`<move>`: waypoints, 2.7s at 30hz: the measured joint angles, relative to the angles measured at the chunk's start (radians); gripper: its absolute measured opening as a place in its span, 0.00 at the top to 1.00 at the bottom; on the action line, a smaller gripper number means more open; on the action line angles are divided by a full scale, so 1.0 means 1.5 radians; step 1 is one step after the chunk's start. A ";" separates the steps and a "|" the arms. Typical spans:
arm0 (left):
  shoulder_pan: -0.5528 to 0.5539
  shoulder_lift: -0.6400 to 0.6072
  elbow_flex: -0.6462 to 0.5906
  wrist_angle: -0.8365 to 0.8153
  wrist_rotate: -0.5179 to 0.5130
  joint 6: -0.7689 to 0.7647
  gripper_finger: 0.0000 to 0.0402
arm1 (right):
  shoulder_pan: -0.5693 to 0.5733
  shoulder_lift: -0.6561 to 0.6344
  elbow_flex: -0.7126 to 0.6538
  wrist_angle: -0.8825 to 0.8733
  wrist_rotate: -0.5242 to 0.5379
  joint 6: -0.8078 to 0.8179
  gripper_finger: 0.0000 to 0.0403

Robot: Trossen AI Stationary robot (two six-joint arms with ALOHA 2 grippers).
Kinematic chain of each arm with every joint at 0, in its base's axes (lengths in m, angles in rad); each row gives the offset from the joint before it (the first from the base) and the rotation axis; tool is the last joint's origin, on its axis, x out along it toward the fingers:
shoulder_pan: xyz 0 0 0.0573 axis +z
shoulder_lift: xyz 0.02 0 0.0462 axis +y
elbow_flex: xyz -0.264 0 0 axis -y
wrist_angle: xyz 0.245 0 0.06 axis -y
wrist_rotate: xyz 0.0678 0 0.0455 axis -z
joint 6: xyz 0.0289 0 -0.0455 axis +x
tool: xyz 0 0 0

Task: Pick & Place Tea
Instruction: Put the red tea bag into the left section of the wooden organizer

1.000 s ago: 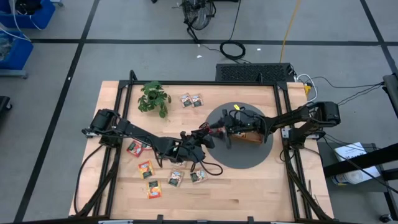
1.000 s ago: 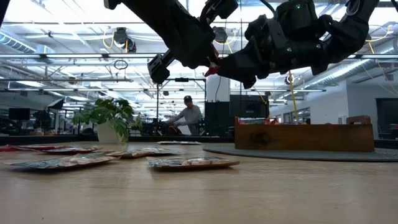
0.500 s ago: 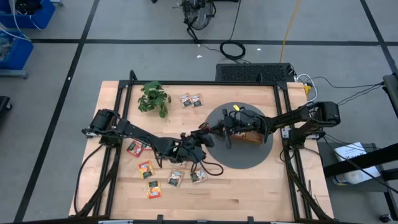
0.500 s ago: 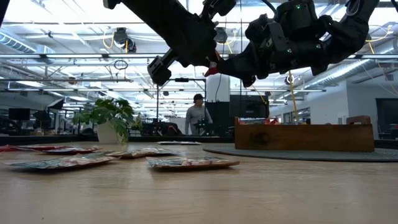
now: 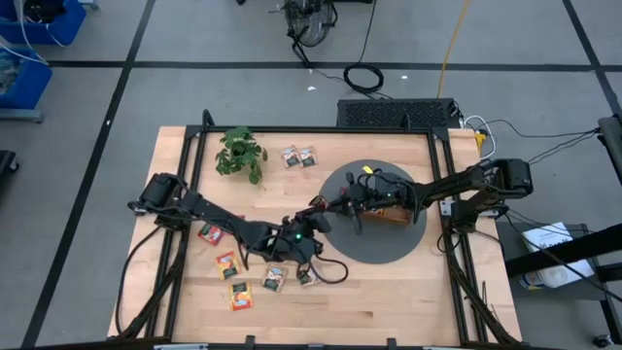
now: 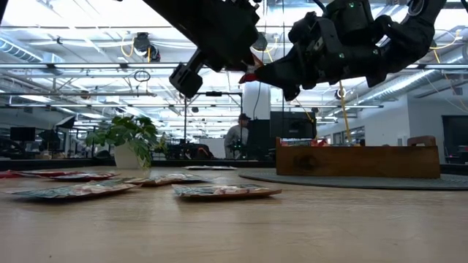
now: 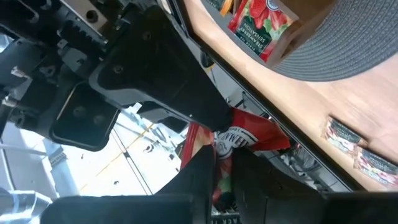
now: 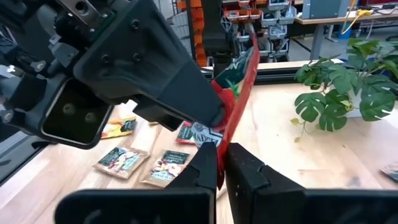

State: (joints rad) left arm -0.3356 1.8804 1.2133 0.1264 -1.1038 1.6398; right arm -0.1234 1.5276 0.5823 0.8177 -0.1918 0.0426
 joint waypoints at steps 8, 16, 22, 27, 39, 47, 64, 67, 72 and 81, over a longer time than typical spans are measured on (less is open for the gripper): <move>-0.024 -0.014 0.003 0.011 -0.038 -0.019 0.87 | -0.004 0.005 -0.004 -0.022 0.022 0.001 0.99; -0.011 -0.028 0.001 0.094 -0.075 -0.117 0.87 | -0.003 0.002 -0.002 -0.036 0.022 0.001 0.99; 0.004 -0.088 0.001 0.118 -0.157 -0.245 0.87 | -0.003 -0.045 -0.018 -0.130 0.119 -0.002 0.99; 0.027 -0.169 0.001 0.063 -0.216 -0.362 0.87 | 0.001 -0.144 -0.082 -0.155 0.165 0.010 0.99; 0.076 -0.298 0.001 -0.111 -0.224 -0.610 0.87 | 0.001 -0.216 -0.243 -0.064 0.203 0.121 0.99; 0.090 -0.299 0.001 -0.128 -0.222 -0.631 0.87 | 0.002 -0.179 -0.244 -0.057 0.232 0.121 0.99; 0.090 -0.298 0.001 -0.141 -0.223 -0.645 0.87 | 0.005 -0.094 -0.237 -0.008 0.232 0.139 0.96; 0.090 -0.298 0.001 -0.141 -0.223 -0.643 0.87 | 0.005 -0.094 -0.237 -0.006 0.232 0.151 0.93; 0.090 -0.298 0.001 -0.142 -0.223 -0.643 0.87 | 0.005 -0.094 -0.237 -0.004 0.231 0.166 0.84; 0.090 -0.298 0.001 -0.142 -0.223 -0.643 0.87 | 0.005 -0.094 -0.237 0.008 0.231 0.178 0.61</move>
State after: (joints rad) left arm -0.2012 1.4342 1.2152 -0.0864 -1.4387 0.6758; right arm -0.1158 1.3861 0.2264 0.8293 0.1547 0.3103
